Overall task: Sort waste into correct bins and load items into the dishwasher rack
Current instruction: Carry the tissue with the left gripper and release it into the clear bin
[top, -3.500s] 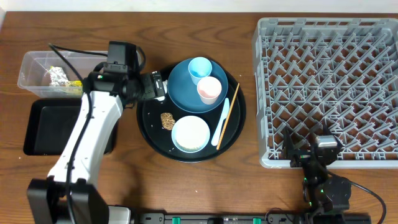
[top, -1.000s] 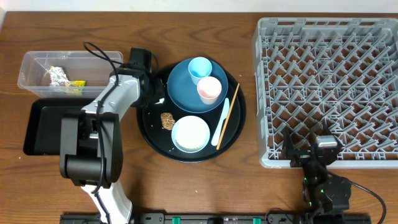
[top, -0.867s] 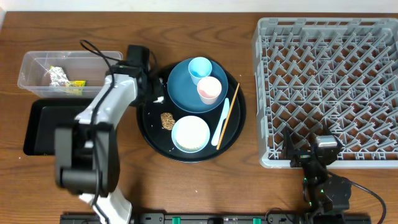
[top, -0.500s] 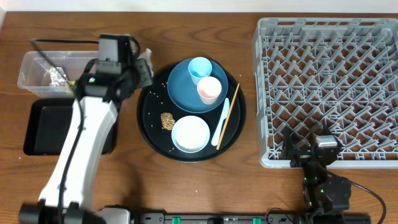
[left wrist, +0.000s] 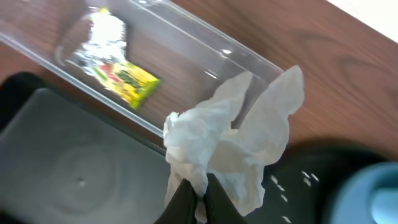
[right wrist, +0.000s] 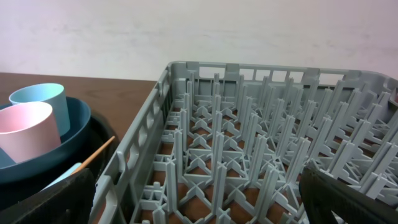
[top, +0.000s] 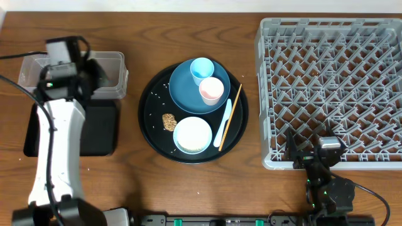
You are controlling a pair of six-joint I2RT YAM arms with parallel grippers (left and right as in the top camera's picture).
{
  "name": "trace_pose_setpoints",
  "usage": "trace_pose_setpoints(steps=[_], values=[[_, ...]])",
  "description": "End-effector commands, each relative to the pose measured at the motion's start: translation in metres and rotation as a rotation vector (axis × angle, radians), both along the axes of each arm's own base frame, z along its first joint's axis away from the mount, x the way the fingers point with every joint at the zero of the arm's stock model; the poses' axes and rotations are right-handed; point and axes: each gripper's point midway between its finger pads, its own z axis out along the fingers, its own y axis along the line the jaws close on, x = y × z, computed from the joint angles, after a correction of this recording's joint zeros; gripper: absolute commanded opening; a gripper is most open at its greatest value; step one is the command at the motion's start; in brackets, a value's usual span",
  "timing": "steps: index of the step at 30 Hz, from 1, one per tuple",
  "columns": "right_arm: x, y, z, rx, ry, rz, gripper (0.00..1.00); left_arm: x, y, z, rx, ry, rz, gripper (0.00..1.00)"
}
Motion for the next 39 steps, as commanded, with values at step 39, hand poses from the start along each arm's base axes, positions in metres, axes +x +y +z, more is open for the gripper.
trace_pose_setpoints(steps=[39], values=[[0.0,0.0,-0.001,-0.009,0.001,-0.004,0.99,0.055,0.086,-0.117,0.079,0.101,0.052,0.06]])
